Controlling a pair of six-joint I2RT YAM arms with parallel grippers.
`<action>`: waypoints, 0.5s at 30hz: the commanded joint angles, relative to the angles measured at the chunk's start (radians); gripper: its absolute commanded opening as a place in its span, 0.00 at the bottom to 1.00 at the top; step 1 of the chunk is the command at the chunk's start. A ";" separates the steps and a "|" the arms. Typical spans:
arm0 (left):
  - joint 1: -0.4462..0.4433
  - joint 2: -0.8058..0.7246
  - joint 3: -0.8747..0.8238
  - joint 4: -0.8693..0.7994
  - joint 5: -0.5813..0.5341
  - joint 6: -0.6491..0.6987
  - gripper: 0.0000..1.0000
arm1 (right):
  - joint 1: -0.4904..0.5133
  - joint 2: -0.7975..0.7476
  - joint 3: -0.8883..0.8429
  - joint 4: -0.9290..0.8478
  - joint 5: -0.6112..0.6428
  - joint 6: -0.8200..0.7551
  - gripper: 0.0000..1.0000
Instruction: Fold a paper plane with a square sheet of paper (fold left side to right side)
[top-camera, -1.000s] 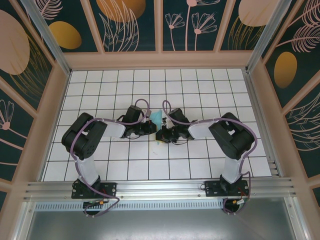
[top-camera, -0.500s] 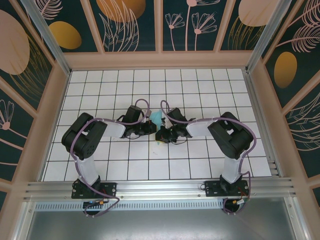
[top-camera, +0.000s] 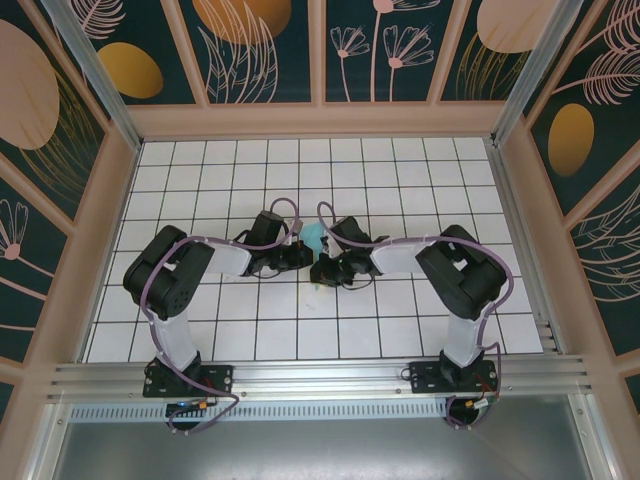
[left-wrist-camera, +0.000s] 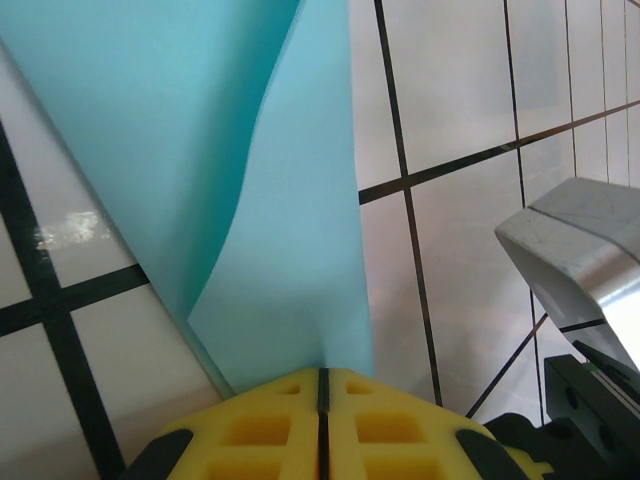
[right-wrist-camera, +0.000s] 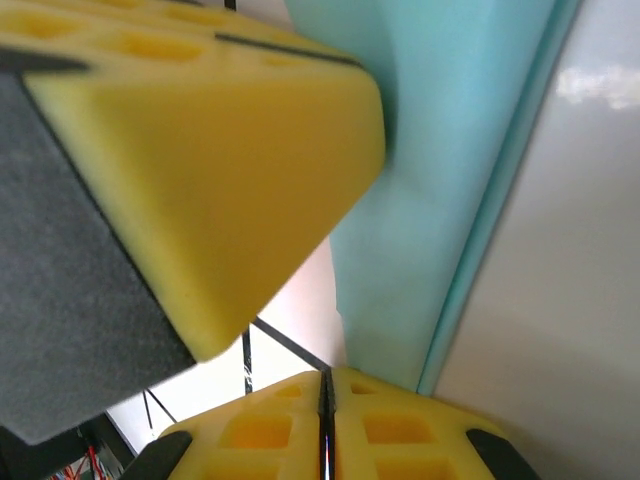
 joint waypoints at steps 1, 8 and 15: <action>0.002 0.031 0.013 -0.040 -0.102 0.033 0.10 | 0.026 -0.029 -0.050 -0.133 -0.005 -0.018 0.12; 0.002 0.028 0.015 -0.042 -0.099 0.034 0.10 | 0.029 -0.072 -0.046 -0.157 -0.029 -0.040 0.13; 0.003 0.014 0.020 -0.041 -0.085 0.029 0.10 | 0.014 -0.122 0.008 -0.199 -0.050 -0.093 0.14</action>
